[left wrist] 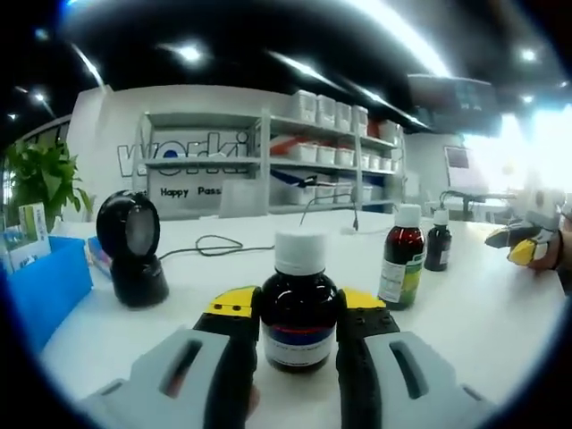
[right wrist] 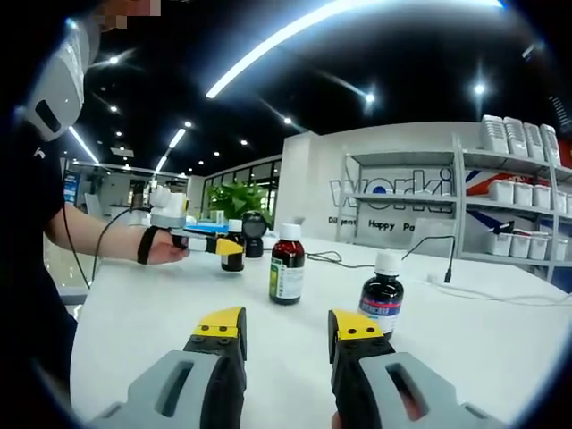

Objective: Rotate the medicine bottle to make it face forward pick up the medicine bottle inspect the drug traceability code place the medicine on the table

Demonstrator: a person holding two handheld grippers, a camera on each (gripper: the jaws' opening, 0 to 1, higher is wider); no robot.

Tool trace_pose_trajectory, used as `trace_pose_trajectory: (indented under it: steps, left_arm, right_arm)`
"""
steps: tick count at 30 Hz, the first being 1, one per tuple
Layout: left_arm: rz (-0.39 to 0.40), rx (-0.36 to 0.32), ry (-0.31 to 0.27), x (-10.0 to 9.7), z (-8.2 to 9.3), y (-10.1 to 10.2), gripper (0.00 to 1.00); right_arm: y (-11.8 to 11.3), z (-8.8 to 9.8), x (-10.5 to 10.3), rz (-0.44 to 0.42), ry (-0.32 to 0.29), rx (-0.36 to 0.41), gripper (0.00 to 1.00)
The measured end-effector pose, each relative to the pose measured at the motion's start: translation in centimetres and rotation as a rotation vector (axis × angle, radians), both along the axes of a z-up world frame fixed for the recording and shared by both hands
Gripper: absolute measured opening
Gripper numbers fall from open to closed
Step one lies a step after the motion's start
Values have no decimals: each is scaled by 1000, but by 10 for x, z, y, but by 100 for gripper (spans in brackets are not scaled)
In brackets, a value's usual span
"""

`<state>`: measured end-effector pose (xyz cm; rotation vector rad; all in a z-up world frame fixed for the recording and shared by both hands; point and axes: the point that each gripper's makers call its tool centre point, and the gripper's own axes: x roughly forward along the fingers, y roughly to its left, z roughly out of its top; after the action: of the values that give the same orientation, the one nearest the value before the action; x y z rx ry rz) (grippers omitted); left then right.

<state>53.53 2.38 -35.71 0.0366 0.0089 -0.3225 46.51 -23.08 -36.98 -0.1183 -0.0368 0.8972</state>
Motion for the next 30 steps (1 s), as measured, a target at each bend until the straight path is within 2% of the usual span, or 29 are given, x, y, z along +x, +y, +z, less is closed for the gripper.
trace_pose_trajectory:
  steps: [5,9,16,22,26,30]
  left_arm:
    - [-44,-10,-21,-14,11,-19,24]
    - [-83,-47,-22,-25,18,-34,24]
    - [-155,-47,-30,-47,23,-68,24]
    - [-229,-77,1,-64,15,-99,24]
    - [-276,-34,6,-72,5,-119,24]
    - [-300,-43,29,-77,-4,-131,24]
  right_arm:
    - [0,-1,0,-3,-6,-12,32]
    - [0,-1,1,-7,-7,-14,32]
    - [0,-2,1,-11,-13,-26,32]
    - [2,-2,0,-13,-16,-30,31]
    - [2,-1,-1,-15,-17,-32,31]
    - [2,-1,-1,-16,-17,-31,31]
